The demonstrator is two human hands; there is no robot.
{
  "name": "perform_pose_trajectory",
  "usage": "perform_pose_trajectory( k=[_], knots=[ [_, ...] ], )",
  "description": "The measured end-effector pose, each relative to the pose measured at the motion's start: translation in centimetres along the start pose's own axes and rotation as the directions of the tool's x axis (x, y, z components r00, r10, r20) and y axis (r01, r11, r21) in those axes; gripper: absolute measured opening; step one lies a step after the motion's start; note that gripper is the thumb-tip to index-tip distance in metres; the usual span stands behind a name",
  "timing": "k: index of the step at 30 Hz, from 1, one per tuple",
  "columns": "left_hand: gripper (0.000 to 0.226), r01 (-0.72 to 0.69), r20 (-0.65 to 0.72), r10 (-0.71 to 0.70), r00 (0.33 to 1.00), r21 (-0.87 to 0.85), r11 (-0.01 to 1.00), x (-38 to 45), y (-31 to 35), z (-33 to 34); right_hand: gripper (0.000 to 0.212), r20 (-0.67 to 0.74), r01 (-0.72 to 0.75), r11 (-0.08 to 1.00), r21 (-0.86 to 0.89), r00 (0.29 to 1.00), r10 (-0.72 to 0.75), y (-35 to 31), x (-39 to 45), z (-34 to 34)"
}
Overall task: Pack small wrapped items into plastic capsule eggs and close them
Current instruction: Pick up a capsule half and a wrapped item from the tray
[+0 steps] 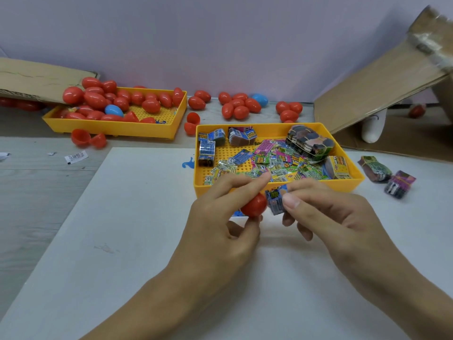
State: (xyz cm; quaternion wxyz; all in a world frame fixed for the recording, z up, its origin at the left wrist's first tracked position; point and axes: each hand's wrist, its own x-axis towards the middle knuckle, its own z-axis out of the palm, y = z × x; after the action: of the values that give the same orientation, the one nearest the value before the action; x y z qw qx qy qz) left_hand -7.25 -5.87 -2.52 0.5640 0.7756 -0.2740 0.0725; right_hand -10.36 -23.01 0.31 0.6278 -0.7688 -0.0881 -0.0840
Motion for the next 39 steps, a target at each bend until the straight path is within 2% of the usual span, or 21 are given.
perform_pose_trajectory(
  k=[3,7,13,17,22,27,34,39],
  knots=[
    [0.061,0.021,0.008,-0.020,1.000,-0.085,0.996,-0.02,0.06,0.14,0.008,-0.028,-0.009,1.000,-0.022,1.000,0.008,0.10,-0.03,0.05],
    [0.058,0.072,0.028,-0.067,0.997,-0.224,0.972,0.06,0.12,0.25,0.014,-0.086,0.014,1.000,0.004,0.996,-0.014,0.35,-0.03,0.11],
    [0.050,0.129,0.018,-0.130,0.991,-0.313,0.941,0.16,0.46,0.09,0.014,-0.135,0.019,1.000,-0.023,0.991,-0.022,0.37,0.17,-0.20],
    [0.047,0.144,0.033,-0.141,0.990,-0.313,0.939,0.18,0.66,0.14,0.011,-0.109,0.003,1.000,-0.007,0.994,-0.004,0.18,0.02,0.01],
    [0.049,0.151,0.041,-0.145,0.989,-0.309,0.939,0.15,0.72,0.06,0.021,-0.177,-0.049,0.998,0.029,0.983,0.053,0.23,0.07,0.08],
    [0.058,0.114,0.027,-0.111,0.993,-0.285,0.952,0.21,0.62,0.11,0.019,-0.188,-0.077,0.996,0.035,0.979,0.082,0.40,0.08,0.21],
    [0.036,0.083,0.018,-0.081,0.997,-0.251,0.965,0.32,0.59,-0.01,0.020,-0.198,-0.095,0.993,0.065,0.975,0.106,0.45,0.13,0.12],
    [0.037,0.065,0.010,-0.064,0.998,-0.246,0.967,0.32,0.49,0.02,0.022,-0.185,-0.098,0.993,0.067,0.977,0.109,0.29,0.10,0.26]
  ],
)
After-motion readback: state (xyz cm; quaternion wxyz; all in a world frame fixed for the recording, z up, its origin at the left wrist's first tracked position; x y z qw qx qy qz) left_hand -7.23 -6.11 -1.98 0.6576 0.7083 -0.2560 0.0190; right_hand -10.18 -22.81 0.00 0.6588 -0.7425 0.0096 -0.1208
